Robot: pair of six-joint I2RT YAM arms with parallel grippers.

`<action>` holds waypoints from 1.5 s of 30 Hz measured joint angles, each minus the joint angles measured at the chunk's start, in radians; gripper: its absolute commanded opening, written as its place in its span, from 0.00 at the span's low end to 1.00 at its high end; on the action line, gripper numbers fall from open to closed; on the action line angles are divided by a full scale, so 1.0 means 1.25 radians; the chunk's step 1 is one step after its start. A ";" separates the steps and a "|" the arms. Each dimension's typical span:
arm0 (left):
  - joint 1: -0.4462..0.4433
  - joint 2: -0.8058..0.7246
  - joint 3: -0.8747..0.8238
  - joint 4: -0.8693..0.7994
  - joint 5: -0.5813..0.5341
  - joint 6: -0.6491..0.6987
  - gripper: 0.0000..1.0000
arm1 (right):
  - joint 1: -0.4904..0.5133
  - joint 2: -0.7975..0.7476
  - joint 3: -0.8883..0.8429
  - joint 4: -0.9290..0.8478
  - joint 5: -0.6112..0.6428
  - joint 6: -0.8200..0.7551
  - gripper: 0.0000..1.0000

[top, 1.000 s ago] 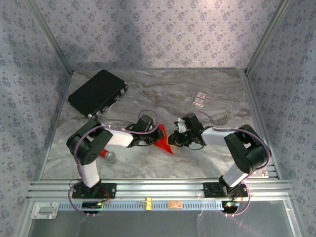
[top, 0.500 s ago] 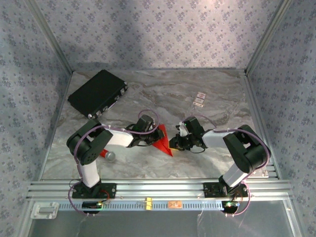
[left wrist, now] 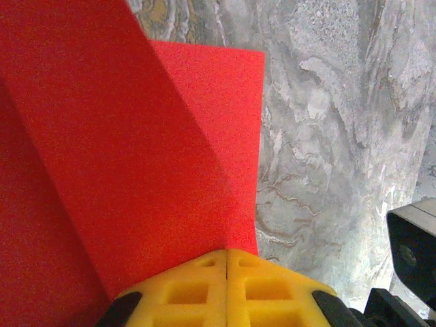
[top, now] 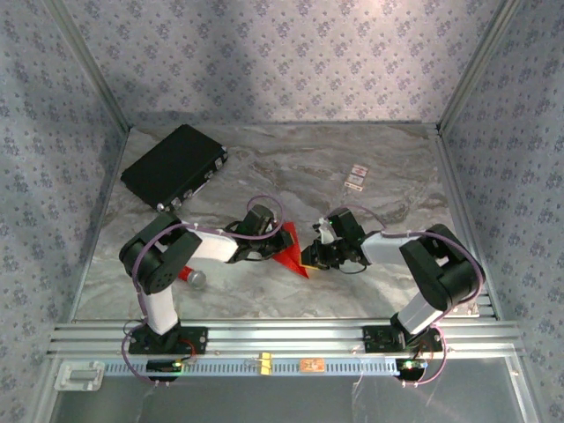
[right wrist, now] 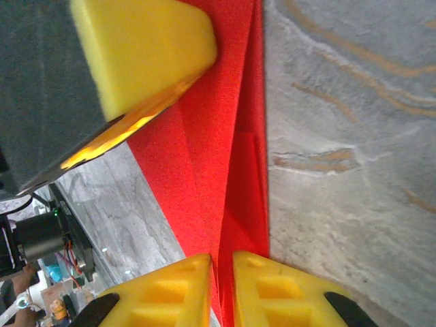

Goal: Fold a paper plane with a square sheet of paper (pick it up from the middle)
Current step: Fourth fold the wing at the center of the table.

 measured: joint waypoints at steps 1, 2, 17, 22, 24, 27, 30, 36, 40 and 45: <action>0.000 0.000 0.000 0.000 0.000 0.000 0.07 | 0.000 0.000 0.000 0.000 0.000 0.000 0.15; 0.000 0.000 0.000 0.001 0.000 0.000 0.07 | 0.001 0.000 0.001 -0.001 0.000 0.000 0.14; 0.000 0.001 -0.001 0.005 0.000 0.000 0.06 | 0.001 0.012 -0.009 0.026 -0.027 -0.003 0.06; -0.001 0.001 -0.002 0.005 0.007 0.000 0.06 | 0.001 0.012 -0.025 0.038 -0.030 -0.003 0.10; -0.001 0.001 -0.002 0.005 0.007 0.000 0.06 | 0.001 0.012 -0.030 0.037 -0.036 -0.003 0.10; -0.001 0.001 -0.002 0.005 0.009 0.000 0.06 | 0.001 0.012 -0.035 0.034 -0.042 -0.004 0.08; -0.001 0.001 -0.002 0.006 0.009 0.000 0.06 | 0.001 0.012 -0.035 0.032 -0.042 -0.007 0.03; -0.002 0.001 -0.003 0.006 0.013 -0.001 0.06 | -0.001 0.008 -0.041 0.030 -0.043 -0.027 0.11; -0.002 0.001 -0.003 0.006 0.012 -0.001 0.06 | -0.001 -0.011 -0.045 0.002 -0.043 -0.038 0.13; -0.002 0.002 -0.003 0.006 0.013 -0.001 0.06 | -0.001 -0.028 -0.046 -0.039 -0.037 -0.062 0.07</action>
